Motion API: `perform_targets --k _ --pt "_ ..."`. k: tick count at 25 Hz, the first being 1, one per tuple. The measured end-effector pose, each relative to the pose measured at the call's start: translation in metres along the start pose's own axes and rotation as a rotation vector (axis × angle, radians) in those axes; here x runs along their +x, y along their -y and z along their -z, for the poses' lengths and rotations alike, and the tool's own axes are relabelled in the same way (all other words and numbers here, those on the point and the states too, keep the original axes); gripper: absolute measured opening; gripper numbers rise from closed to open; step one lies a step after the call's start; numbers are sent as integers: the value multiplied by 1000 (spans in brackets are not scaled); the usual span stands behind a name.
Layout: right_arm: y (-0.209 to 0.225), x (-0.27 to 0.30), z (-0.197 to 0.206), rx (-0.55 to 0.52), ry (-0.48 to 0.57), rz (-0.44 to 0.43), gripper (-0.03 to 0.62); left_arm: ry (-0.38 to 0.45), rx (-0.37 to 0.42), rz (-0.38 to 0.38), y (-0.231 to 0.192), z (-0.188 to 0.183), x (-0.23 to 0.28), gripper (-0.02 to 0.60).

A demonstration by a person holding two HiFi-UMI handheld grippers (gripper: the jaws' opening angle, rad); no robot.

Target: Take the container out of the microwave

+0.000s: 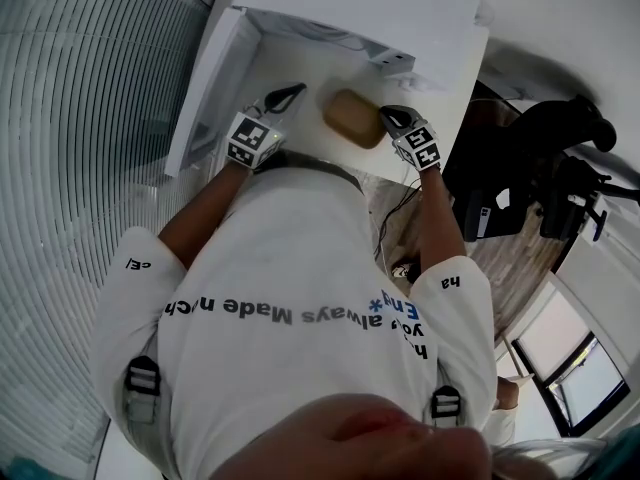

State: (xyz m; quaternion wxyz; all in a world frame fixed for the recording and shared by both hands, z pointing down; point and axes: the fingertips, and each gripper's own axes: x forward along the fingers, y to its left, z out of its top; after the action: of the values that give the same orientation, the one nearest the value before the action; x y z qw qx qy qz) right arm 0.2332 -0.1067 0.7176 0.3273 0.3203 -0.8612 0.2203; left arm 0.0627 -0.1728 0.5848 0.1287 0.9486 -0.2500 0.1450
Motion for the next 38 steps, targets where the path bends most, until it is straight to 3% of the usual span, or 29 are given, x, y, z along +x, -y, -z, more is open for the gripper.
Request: perform_targets --k 10,15,19,25,33,38 --pt "4 8 12 -126 -89 27 22 -13 8 -8 4 4 4 5" --pt "5 6 10 -133 -90 56 77 -3 5 -15 5 1 1 5" --pt "11 -12 -9 -91 -14 133 80 -1 3 -14 6 -1 -2 5" --pt "2 -58 -69 38 207 254 61 9 -11 -11 9 -9 -7 5" --pt "-31 -103 -143 156 380 367 44 77 -19 15 17 -57 -22 5" --pt "-50 -126 -182 165 440 426 40 115 -18 23 22 -88 -37 5"
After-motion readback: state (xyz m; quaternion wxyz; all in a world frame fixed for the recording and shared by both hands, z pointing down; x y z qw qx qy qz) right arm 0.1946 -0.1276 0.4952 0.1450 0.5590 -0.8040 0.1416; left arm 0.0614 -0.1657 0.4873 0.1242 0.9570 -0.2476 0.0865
